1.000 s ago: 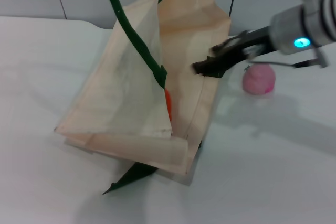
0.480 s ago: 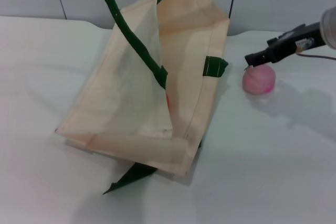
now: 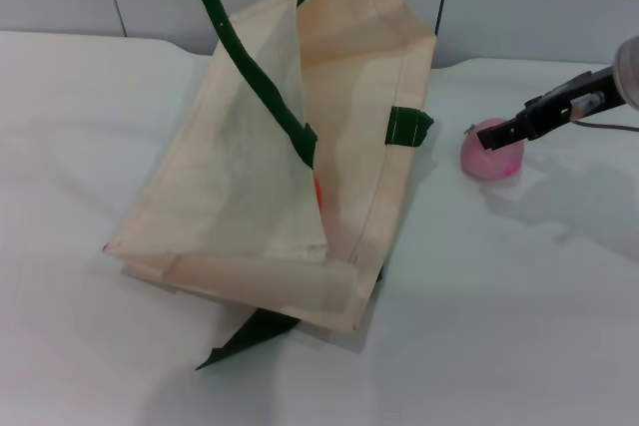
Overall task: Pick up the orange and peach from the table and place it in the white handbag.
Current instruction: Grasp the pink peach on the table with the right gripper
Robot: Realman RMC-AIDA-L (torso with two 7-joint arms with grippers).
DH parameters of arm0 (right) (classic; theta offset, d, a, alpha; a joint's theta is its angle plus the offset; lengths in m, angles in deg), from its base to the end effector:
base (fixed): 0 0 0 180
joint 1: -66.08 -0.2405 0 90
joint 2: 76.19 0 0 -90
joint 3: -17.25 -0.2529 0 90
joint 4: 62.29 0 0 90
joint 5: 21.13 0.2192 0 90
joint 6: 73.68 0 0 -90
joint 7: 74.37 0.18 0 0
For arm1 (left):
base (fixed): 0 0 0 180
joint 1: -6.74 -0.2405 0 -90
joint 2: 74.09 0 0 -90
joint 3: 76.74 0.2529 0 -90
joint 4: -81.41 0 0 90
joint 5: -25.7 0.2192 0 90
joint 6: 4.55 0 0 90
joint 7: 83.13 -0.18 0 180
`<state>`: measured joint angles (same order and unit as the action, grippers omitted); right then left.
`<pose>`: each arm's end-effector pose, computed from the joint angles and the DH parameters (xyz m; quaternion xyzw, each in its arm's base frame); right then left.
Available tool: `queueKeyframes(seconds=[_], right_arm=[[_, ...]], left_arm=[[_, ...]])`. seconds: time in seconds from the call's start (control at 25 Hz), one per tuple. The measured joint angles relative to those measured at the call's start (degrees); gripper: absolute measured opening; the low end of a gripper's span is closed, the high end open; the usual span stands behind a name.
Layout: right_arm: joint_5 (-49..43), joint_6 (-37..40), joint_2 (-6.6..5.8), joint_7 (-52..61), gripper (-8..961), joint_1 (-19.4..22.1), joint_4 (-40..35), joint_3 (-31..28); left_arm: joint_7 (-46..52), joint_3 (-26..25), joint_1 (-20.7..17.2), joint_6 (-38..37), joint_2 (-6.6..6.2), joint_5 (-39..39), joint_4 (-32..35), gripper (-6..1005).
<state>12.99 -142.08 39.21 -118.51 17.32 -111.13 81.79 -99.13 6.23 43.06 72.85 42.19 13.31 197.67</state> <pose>0.2013 0.4603 -0.0218 -0.9067 0.3337 -0.0843 0.2437 -0.0277 0.4051 0.1113 -0.8413 -0.1394 -0.0137 0.5222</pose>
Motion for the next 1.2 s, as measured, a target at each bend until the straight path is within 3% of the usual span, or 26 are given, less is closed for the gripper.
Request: queueKeyframes(seconds=[0.2,1.2], right_arm=[[0.21,1.03,0.15,0.01,884,-0.32,0.4,-0.27],[0.14,12.58,0.07,-0.67,888,-3.56,12.74,0.21]], left_arm=[[0.02,0.0,0.09,-0.03,0.0,0.0,0.0,135],[0.09,0.0,1.45,0.08,0.0,-0.38,0.0,153]])
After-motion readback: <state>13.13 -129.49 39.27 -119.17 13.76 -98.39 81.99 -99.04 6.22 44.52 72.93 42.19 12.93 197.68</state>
